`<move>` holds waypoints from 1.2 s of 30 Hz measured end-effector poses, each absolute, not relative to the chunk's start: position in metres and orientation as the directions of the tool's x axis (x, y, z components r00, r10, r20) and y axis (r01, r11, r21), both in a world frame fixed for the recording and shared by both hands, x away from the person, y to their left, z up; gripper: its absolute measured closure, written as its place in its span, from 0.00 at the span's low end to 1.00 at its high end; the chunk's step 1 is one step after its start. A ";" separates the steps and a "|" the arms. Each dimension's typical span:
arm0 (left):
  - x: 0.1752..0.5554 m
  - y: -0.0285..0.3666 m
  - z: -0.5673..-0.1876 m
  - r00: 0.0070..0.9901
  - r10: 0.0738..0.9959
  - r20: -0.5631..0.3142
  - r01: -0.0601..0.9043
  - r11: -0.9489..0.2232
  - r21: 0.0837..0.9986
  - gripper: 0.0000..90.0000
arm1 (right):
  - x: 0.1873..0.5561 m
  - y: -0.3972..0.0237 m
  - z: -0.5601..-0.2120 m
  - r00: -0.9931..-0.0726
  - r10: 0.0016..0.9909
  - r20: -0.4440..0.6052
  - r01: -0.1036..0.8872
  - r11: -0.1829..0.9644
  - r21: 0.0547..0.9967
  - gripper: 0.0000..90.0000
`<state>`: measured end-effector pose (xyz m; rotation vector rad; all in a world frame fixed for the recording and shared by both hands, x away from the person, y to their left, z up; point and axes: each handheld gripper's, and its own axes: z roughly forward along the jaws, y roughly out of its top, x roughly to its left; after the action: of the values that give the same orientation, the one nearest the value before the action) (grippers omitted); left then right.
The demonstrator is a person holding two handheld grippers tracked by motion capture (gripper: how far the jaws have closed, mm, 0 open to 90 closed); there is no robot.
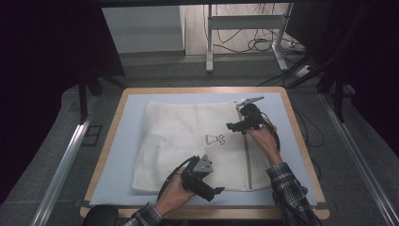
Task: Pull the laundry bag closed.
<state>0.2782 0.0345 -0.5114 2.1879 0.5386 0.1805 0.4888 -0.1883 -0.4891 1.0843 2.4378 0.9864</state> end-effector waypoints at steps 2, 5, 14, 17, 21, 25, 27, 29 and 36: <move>0.278 0.038 -0.512 0.894 0.446 -0.046 0.312 -0.545 0.778 0.03 | 0.486 -0.187 -0.489 -0.677 0.736 0.008 0.538 0.488 0.687 0.03; 0.277 0.043 -0.512 0.889 0.455 -0.039 0.313 -0.543 0.779 0.03 | 0.483 -0.185 -0.489 -0.683 0.731 0.004 0.533 0.495 0.686 0.03; 0.275 0.054 -0.514 0.882 0.471 -0.024 0.312 -0.544 0.779 0.03 | 0.473 -0.183 -0.491 -0.692 0.722 -0.011 0.525 0.514 0.678 0.03; 0.275 0.057 -0.514 0.880 0.475 -0.022 0.313 -0.544 0.779 0.03 | 0.469 -0.184 -0.491 -0.696 0.718 -0.021 0.517 0.521 0.679 0.02; 0.273 0.060 -0.514 0.882 0.470 -0.018 0.305 -0.543 0.783 0.03 | 0.464 -0.184 -0.491 -0.701 0.712 -0.035 0.504 0.529 0.683 0.02; 0.271 0.063 -0.514 0.885 0.466 -0.010 0.297 -0.547 0.782 0.03 | 0.457 -0.186 -0.488 -0.707 0.706 -0.045 0.491 0.535 0.687 0.02; 0.271 0.064 -0.513 0.885 0.465 -0.009 0.295 -0.546 0.784 0.03 | 0.453 -0.186 -0.487 -0.713 0.699 -0.051 0.480 0.539 0.692 0.02; 0.270 0.065 -0.513 0.884 0.467 -0.008 0.295 -0.544 0.786 0.03 | 0.449 -0.187 -0.485 -0.714 0.697 -0.060 0.474 0.544 0.692 0.01; 0.268 0.071 -0.511 0.882 0.471 -0.004 0.290 -0.537 0.792 0.03 | 0.436 -0.190 -0.480 -0.726 0.684 -0.075 0.443 0.548 0.710 0.01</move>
<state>0.2678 0.0707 -0.5111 2.1730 0.5457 0.2629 0.4359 -0.1897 -0.4798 0.9261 2.4435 0.9795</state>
